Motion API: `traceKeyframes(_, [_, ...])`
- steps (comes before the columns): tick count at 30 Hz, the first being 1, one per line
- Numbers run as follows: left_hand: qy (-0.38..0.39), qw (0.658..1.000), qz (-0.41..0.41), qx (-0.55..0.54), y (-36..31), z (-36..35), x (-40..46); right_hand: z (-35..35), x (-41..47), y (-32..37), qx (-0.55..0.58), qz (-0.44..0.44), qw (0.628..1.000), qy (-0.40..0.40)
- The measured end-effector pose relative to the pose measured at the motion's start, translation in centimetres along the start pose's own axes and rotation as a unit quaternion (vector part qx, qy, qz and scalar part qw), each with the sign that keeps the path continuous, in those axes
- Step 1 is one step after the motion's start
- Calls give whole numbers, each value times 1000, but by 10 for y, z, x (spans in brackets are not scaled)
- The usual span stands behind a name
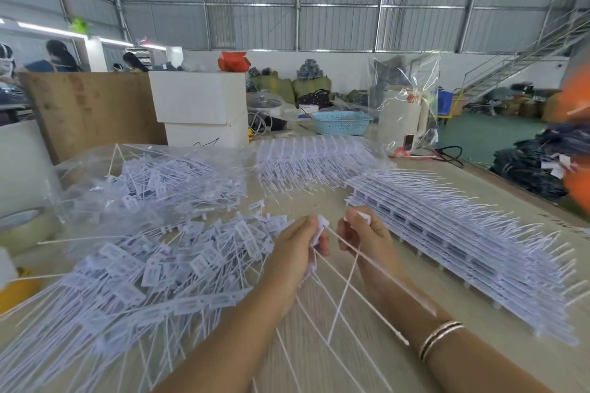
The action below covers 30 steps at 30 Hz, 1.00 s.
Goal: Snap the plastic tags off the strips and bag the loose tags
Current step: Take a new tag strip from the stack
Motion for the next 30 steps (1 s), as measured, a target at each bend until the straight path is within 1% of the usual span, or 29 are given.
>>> traceKeyframes(2, [23,999,-35,17,-4,-2,-2,4,3,-8,-103,-23,994,-29])
traceKeyframes(3, [33,996,-60,60,-7,-3,-4,0,5,-10,-112,-46,992,-32])
traceKeyframes(4, [41,989,-84,114,-9,-4,-5,-6,6,-9,-112,-78,990,-26])
traceKeyframes(5, [39,983,-95,153,-9,-4,-6,-12,8,-13,-70,-107,992,-9])
traceKeyframes(7, [19,977,-105,185,-9,-1,-7,-12,4,-20,-31,-123,992,18])
traceKeyframes(8, [13,977,-109,185,-9,1,-7,-14,3,-16,-32,-129,991,11])
traceKeyframes(9, [10,976,-115,187,-10,2,-8,-14,2,-16,-5,-135,991,-14])
traceKeyframes(11, [5,970,-129,207,-11,3,-8,-9,0,-12,-106,-95,990,5])
traceKeyframes(14, [-7,965,-126,229,-6,3,-8,-7,-6,-1,-92,-54,991,77])
traceKeyframes(16, [-8,961,-115,249,-1,2,-7,-14,-10,7,-128,-27,982,135])
traceKeyframes(17, [-6,958,-113,263,-1,2,-7,-15,-11,7,-134,-26,979,149])
traceKeyframes(18, [-5,954,-115,276,-1,3,-7,-16,-11,6,-125,-22,979,159])
traceKeyframes(20, [0,942,-117,314,-1,9,-5,-13,-9,5,-63,-30,986,148])
traceKeyframes(22, [12,919,-100,382,2,16,-2,-11,-7,3,9,-53,990,130])
traceKeyframes(23, [21,914,-89,396,4,19,-2,-11,-7,2,22,-60,989,133])
traceKeyframes(24, [33,918,-75,388,7,21,-2,-11,-6,-1,18,-61,987,147])
traceKeyframes(27, [47,948,-57,308,7,25,0,-16,-7,-2,0,-78,974,212])
traceKeyframes(28, [46,952,-61,297,5,26,1,-16,-7,-4,-6,-88,970,229])
traceKeyframes(30, [52,949,-68,305,4,26,3,-15,-7,-7,-22,-103,965,242])
Point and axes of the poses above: each hand's wrist, its own x-axis towards the middle knuckle, its own z-axis out of the back of the hand, y = z × x, the point moved 5 cm from there along x, towards the middle knuckle
